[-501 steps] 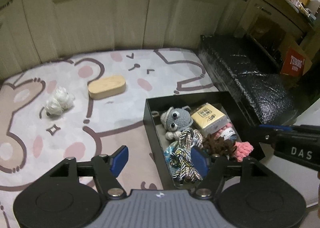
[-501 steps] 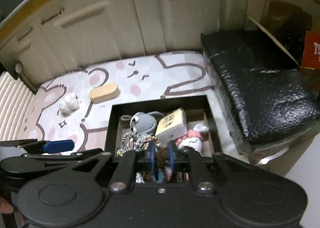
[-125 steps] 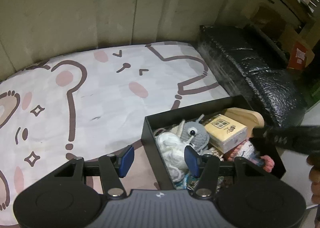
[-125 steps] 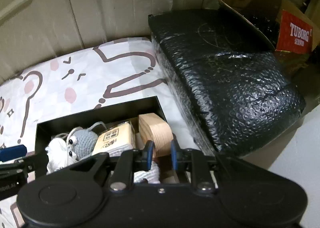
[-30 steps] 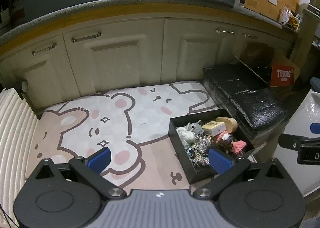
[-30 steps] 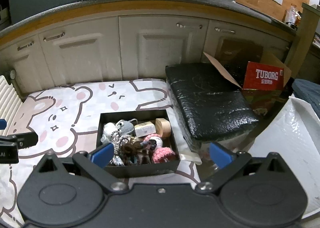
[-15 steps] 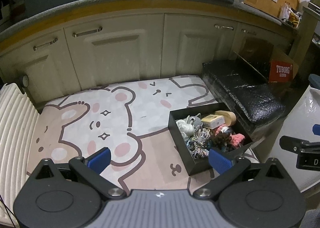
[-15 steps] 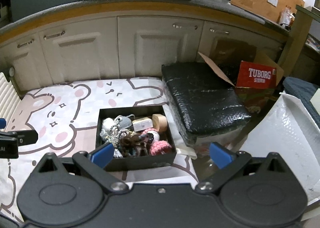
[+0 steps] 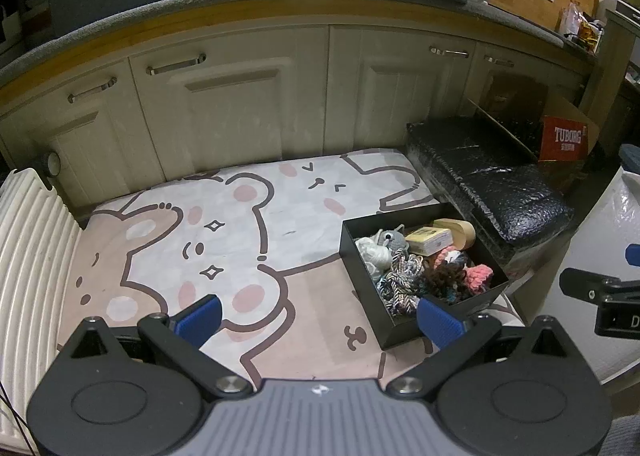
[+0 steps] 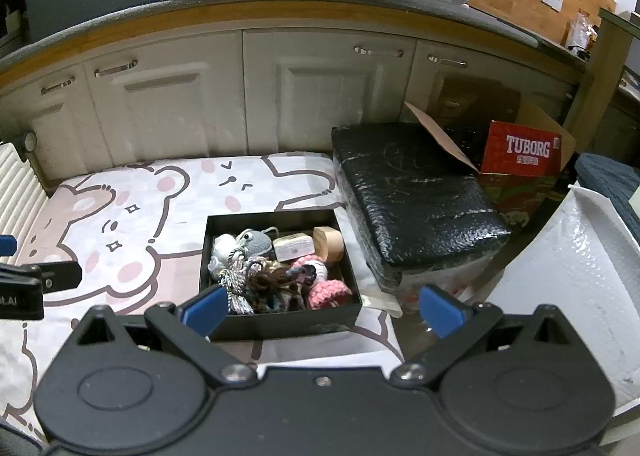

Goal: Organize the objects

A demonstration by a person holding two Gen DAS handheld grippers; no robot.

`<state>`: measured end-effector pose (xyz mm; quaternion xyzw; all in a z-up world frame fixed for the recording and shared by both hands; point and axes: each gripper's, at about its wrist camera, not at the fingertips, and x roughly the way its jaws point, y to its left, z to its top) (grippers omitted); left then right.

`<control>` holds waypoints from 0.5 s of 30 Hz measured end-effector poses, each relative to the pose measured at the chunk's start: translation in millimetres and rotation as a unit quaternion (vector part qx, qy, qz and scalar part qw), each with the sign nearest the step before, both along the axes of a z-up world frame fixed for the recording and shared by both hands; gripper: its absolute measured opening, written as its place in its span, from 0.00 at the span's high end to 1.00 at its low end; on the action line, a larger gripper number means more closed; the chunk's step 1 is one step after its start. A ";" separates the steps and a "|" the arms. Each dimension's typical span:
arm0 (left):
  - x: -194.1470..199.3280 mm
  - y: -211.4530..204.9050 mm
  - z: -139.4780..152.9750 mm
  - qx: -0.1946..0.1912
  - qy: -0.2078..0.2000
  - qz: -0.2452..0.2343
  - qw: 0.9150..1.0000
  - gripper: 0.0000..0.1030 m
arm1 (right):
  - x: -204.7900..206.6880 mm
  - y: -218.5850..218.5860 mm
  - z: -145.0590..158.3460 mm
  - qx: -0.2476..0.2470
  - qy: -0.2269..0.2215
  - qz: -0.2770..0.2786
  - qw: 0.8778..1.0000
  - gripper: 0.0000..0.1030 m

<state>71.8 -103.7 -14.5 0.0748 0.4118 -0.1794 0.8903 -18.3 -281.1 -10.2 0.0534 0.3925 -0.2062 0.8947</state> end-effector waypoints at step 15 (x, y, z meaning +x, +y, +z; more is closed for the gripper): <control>-1.0 -0.1 -0.7 0.001 0.001 -0.001 1.000 0.01 | 0.7 1.6 0.4 0.003 -0.005 0.005 1.000 0.00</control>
